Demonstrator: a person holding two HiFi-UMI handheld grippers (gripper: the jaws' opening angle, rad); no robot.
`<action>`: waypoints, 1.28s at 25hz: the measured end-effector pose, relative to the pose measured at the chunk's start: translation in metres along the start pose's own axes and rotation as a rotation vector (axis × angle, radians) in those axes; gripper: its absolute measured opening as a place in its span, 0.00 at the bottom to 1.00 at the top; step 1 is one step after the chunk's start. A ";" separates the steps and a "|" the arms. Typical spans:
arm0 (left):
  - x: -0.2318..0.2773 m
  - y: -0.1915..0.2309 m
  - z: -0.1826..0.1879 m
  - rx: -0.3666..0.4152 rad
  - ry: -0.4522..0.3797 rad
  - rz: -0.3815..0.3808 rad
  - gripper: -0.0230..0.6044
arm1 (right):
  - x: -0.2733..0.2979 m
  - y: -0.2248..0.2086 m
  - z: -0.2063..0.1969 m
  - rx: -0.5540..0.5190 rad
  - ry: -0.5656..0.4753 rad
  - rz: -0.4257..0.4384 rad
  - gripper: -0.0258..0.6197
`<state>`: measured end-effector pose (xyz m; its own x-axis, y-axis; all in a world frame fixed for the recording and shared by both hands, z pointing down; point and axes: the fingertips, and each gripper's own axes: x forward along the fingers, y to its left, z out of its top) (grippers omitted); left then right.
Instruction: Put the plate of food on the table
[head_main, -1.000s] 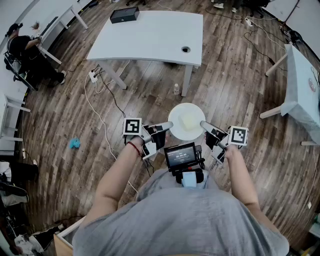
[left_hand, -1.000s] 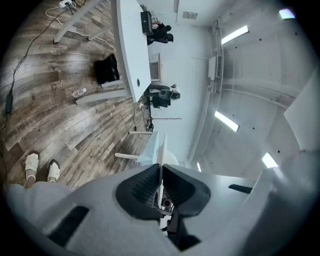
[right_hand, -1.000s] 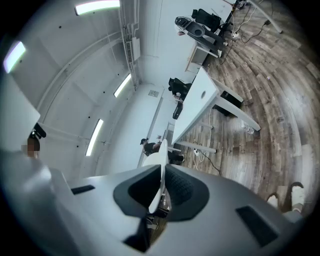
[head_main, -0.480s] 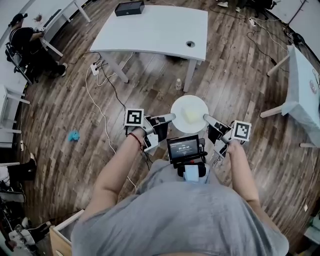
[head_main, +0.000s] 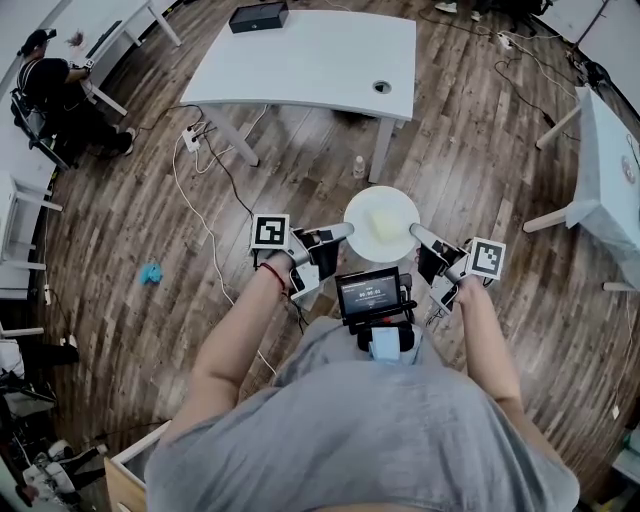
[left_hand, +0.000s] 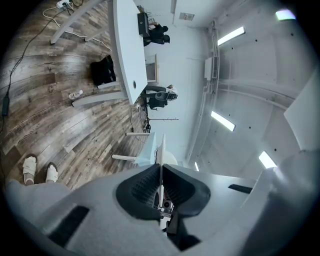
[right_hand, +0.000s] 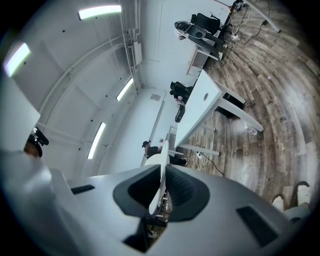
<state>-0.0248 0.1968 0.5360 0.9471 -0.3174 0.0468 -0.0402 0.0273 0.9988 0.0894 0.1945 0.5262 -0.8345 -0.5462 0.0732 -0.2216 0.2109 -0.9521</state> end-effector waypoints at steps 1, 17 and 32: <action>0.000 0.000 0.000 0.000 0.001 0.000 0.08 | 0.000 0.000 0.000 0.003 -0.001 0.000 0.11; -0.001 0.006 0.000 -0.012 -0.003 0.012 0.08 | 0.001 -0.009 -0.003 0.012 0.019 -0.012 0.11; -0.001 0.006 0.002 -0.005 -0.021 0.003 0.08 | 0.005 -0.014 -0.001 0.018 0.027 -0.007 0.11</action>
<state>-0.0271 0.1956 0.5420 0.9401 -0.3371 0.0500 -0.0413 0.0330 0.9986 0.0884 0.1893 0.5404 -0.8461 -0.5259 0.0874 -0.2182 0.1921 -0.9568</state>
